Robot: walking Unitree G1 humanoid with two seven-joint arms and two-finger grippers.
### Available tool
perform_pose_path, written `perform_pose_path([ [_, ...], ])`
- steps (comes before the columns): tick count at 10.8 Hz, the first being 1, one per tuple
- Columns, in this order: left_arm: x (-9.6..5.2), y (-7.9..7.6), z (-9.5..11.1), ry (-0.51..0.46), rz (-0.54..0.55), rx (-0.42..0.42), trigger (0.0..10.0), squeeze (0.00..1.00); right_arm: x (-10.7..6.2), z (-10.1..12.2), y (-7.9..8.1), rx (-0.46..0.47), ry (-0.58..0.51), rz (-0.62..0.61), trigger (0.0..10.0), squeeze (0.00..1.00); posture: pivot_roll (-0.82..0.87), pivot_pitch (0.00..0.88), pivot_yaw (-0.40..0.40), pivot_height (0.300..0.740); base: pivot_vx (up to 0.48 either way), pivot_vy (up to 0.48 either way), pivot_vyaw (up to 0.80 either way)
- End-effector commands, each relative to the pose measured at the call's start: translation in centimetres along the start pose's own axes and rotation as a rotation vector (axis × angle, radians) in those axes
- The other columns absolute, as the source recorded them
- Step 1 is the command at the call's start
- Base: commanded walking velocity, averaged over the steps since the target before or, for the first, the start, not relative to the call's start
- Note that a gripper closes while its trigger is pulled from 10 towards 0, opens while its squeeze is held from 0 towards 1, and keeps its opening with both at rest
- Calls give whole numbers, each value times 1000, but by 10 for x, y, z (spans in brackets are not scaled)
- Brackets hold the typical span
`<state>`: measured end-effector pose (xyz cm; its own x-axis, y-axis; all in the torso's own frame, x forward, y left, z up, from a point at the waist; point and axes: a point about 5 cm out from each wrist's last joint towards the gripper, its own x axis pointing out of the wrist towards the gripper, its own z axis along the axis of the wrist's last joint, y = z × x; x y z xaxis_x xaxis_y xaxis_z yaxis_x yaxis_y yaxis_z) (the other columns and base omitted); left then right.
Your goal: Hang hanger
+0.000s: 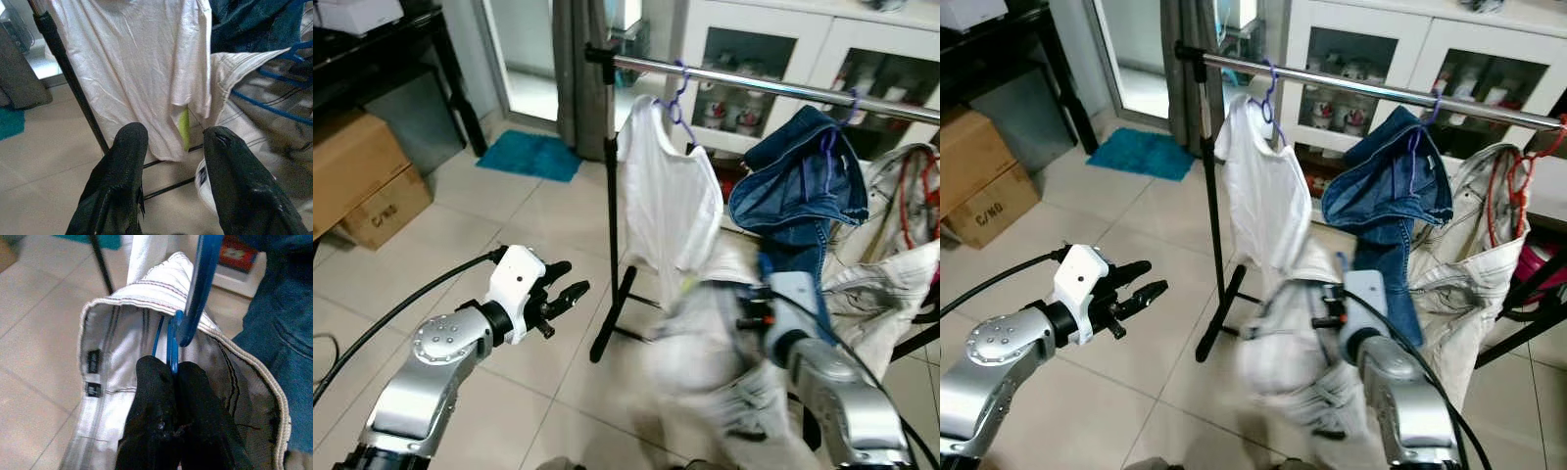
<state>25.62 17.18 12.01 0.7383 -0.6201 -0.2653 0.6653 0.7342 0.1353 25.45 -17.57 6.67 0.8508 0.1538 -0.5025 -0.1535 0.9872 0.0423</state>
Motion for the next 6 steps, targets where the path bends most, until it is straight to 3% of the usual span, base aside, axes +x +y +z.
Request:
perform_pose_path([
  [1, -5, 1, 2, -3, 1, -1, 10000, 0, -1, 21, 10, -19, -88, 62, 10000, 0, -6, 108, 9, 740, 0, 0, 0],
  [4, -10, -4, 1, 9, -2, -3, 10000, 0, 0, 36, 35, -54, -163, 264, 10000, 0, 8, 127, -2, 740, 0, 0, 0],
  [6, -11, -4, 0, 11, 1, -2, 10000, 0, -1, 37, 38, -78, -167, 297, 10000, 0, 4, 118, -8, 740, 0, 0, 0],
])
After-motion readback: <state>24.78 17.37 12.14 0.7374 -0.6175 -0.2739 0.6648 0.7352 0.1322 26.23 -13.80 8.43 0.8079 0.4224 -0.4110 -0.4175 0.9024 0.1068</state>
